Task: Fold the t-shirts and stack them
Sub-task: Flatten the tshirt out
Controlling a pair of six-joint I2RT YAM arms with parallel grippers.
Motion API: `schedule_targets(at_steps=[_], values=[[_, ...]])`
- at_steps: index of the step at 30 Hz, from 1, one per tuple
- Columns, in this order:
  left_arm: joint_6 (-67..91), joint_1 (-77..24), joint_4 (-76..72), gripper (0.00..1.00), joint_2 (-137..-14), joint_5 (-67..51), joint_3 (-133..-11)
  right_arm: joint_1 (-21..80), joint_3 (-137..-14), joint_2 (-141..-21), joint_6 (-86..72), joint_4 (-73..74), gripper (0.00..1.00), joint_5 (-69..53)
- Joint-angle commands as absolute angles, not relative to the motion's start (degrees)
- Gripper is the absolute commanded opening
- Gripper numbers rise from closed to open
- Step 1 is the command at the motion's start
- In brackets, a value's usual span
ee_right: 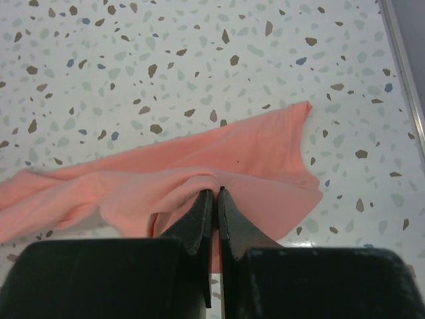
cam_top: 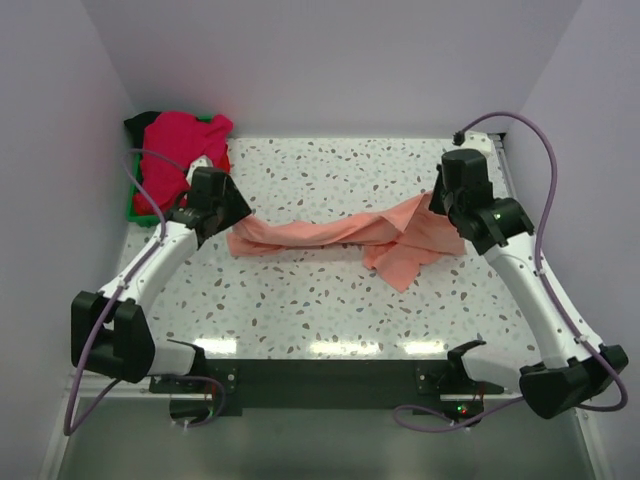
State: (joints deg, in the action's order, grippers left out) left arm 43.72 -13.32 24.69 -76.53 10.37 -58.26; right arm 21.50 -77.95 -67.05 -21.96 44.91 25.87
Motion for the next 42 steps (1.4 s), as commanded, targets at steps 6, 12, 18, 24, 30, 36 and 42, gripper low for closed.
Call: schedule_targets(at_steps=[6,12,18,24,30,36,42], values=[[44.8,-12.7,19.7,0.70,-75.4,9.6,-51.8,15.7,-73.7,-71.6,-21.0,38.2,0.00,23.5],[43.7,-12.5,18.9,0.62,-78.4,8.4,-52.5,9.1,-76.0,-80.1,-22.8,36.2,0.00,14.7],[43.4,-12.6,20.0,0.70,-72.7,9.4,-45.5,9.1,-72.5,-75.5,-23.3,34.5,0.00,11.7],[46.2,-16.9,17.5,0.75,-62.5,5.6,-32.2,9.1,-69.6,-70.9,-23.8,34.4,0.00,9.1],[52.5,-23.2,11.4,0.76,-60.0,7.4,-24.5,9.1,-67.1,-68.0,-24.3,34.0,0.00,6.8],[51.4,-23.3,4.9,0.60,-66.3,11.1,-26.5,9.1,-66.3,-66.2,-24.6,33.4,0.00,6.1],[47.8,-23.3,5.1,0.09,-67.4,12.1,-32.3,9.1,-66.0,-64.3,-24.3,34.5,0.00,7.7]])
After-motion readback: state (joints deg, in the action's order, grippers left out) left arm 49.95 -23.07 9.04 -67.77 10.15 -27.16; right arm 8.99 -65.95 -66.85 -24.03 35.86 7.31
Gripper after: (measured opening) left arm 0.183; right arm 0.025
